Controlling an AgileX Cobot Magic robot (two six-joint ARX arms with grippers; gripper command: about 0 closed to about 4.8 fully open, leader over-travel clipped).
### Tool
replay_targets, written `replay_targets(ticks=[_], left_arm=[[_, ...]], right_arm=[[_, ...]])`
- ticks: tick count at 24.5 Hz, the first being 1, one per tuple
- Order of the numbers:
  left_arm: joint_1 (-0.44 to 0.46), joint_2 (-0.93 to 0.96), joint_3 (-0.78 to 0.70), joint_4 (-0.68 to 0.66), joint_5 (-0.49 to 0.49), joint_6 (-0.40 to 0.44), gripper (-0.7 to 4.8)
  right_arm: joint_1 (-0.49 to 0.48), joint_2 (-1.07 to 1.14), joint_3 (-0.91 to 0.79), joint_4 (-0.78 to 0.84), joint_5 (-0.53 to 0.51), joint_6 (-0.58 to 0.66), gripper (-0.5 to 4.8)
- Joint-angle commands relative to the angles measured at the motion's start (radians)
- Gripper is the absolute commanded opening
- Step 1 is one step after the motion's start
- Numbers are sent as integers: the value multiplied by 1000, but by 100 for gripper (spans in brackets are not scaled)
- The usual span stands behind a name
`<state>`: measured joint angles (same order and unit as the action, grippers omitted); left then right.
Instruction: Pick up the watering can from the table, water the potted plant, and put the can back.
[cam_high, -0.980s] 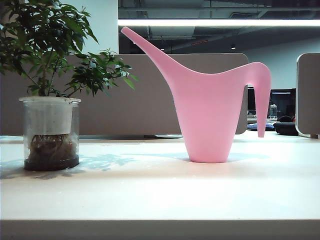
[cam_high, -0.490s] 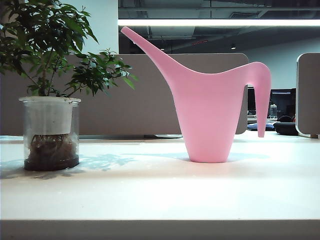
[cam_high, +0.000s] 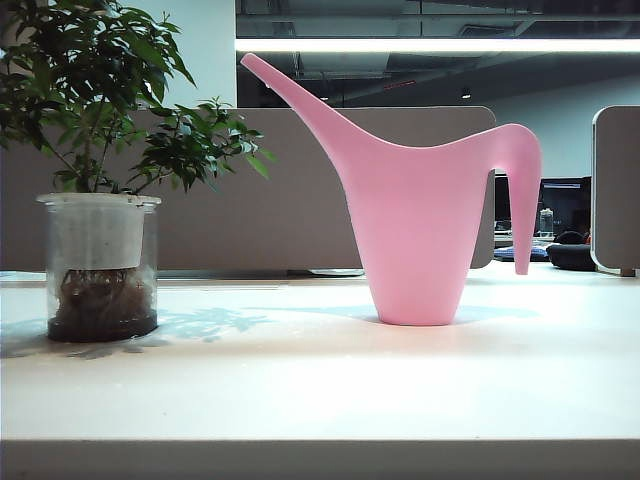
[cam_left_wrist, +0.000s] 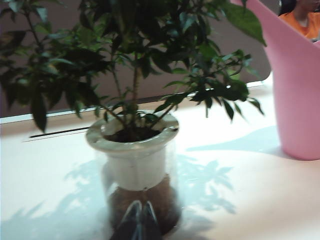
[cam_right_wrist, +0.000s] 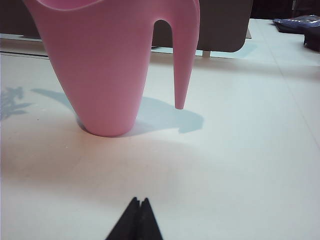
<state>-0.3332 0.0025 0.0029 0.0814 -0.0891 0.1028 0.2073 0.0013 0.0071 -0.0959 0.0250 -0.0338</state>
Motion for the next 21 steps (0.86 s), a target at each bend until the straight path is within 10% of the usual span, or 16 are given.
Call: replay_targets(ticks=[1, 21], left_arm=[[3, 0, 3, -29, -44, 14, -3], [3, 0, 3, -197, -65, 10, -2]], right_arm=[[0, -1, -6, 17, -2, 3, -1], [0, -1, -6, 17, -2, 3, -1]])
